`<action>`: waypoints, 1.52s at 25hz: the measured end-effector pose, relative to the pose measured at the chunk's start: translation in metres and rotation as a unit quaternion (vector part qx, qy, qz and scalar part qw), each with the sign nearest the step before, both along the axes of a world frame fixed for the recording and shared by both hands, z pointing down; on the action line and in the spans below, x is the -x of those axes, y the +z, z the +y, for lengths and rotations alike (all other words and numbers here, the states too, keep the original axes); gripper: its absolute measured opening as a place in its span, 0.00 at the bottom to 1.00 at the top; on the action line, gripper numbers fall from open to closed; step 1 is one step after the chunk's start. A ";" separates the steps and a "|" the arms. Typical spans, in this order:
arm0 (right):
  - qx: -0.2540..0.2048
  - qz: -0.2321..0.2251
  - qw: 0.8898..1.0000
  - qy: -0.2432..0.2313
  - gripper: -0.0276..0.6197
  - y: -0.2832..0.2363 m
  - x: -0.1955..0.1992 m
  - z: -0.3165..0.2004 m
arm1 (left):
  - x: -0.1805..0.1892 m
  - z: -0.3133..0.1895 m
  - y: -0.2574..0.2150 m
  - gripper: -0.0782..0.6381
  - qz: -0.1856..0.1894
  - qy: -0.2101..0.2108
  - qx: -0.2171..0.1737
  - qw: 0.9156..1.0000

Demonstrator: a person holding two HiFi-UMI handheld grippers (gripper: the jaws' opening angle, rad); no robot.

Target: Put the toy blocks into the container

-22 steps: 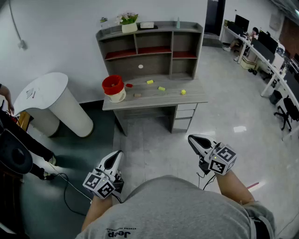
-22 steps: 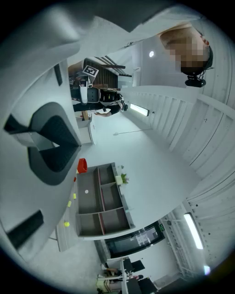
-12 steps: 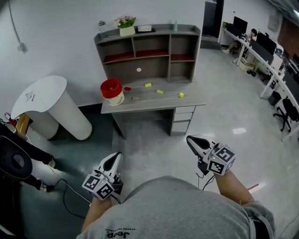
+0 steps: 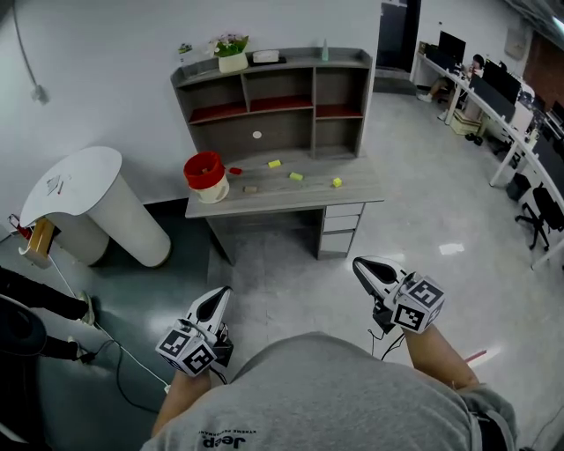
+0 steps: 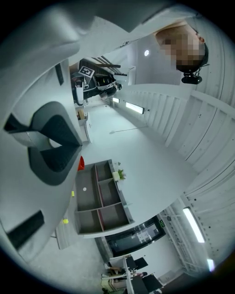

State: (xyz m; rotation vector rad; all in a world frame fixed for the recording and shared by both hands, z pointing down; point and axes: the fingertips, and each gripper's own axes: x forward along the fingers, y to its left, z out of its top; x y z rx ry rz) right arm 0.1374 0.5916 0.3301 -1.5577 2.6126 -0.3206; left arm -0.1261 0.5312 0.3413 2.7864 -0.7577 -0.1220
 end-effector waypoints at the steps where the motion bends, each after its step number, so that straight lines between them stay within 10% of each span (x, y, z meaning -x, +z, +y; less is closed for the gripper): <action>1: 0.000 0.002 1.000 0.000 0.05 -0.001 -0.005 0.002 | -0.006 0.001 0.000 0.12 -0.001 0.002 0.000 1.000; 22: 0.016 -0.022 1.000 -0.002 0.05 0.027 -0.128 0.033 | -0.142 0.028 0.014 0.12 -0.017 0.024 0.020 0.999; 38: 0.035 -0.003 0.999 0.039 0.05 0.039 -0.056 -0.177 | -0.083 -0.204 0.040 0.12 0.014 0.079 0.043 0.996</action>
